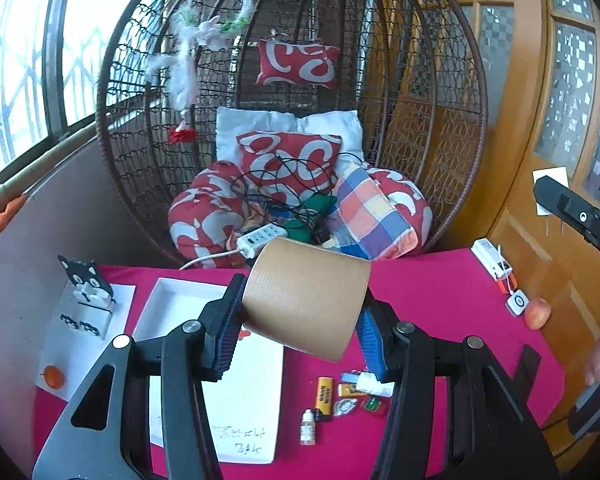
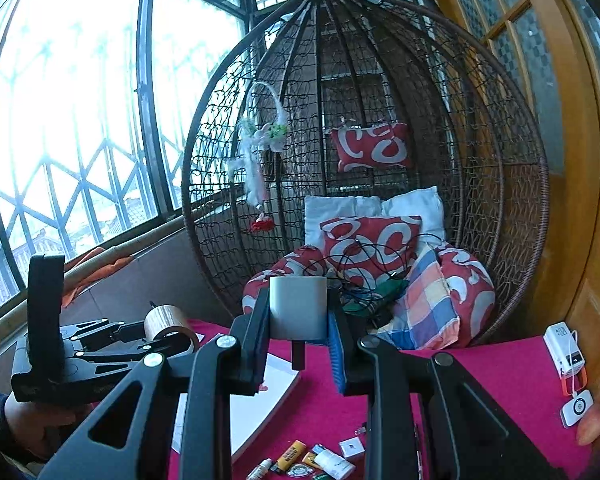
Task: Organize rigid objects
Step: 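Lift and carry the tape roll and charger over the white tray with both tools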
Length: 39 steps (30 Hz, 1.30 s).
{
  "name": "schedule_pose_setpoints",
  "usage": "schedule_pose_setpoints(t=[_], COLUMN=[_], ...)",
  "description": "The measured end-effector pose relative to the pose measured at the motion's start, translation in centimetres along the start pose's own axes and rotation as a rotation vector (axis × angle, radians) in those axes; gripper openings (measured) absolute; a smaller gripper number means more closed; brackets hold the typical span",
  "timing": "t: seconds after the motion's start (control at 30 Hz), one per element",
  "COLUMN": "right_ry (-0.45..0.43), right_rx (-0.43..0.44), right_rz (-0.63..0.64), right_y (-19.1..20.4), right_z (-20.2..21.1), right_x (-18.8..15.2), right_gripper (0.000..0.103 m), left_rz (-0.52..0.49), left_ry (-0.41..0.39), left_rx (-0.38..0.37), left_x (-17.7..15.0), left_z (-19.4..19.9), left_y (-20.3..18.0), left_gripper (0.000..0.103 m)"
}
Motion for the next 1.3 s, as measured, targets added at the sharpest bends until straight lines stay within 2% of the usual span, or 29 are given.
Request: schedule_pose_setpoints(t=[0.63, 1.3], right_ry=[0.098, 0.245], right_rx=[0.085, 0.164], right_rz=[0.028, -0.013], right_y=[4.7, 8.9], right_z=[-5.7, -13.7], right_x=[-0.8, -4.0], right_gripper=[0.025, 0.025], left_rz=[0.065, 0.068], left_ry=[0.038, 0.156], left_rx=[0.055, 0.097], left_x=[-1.3, -3.6], left_z=[-0.5, -4.1], left_y=[6.5, 13.0], left_gripper=[0.051, 0.051])
Point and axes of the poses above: each gripper's, at about its wrist camera, not at the fingertips, and z roughly against the way its jaws point, y to its left, x to its top, the point moved 3 cm from there along -z, roughly the way its jaws point, and after that the axes turned 11 degrees about x, right-handed, at the moved point
